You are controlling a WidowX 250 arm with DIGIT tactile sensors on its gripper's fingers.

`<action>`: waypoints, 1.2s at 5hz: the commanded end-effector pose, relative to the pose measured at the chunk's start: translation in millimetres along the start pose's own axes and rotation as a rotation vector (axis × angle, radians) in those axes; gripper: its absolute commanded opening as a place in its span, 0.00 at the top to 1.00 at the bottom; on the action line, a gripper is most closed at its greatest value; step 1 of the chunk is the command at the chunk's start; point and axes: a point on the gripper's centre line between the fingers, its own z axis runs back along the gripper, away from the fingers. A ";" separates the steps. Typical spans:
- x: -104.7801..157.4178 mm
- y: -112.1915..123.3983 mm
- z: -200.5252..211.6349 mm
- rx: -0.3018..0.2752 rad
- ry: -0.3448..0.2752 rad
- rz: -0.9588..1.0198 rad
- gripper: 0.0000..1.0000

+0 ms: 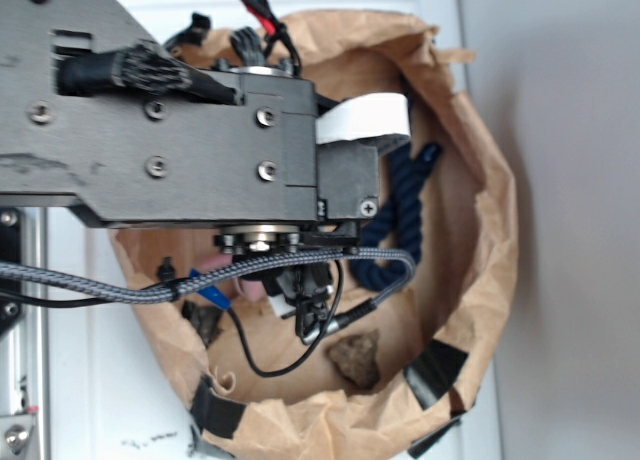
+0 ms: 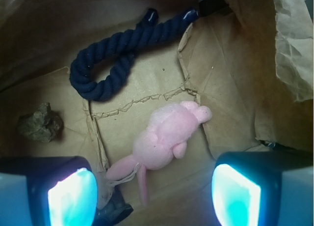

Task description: Grab the pink bunny.

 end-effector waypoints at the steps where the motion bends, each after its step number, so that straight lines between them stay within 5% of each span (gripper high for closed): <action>1: 7.9 3.8 11.7 -0.016 -0.048 0.022 0.00; 6: -6.3 14.3 -89.6 -0.075 -0.028 0.207 0.00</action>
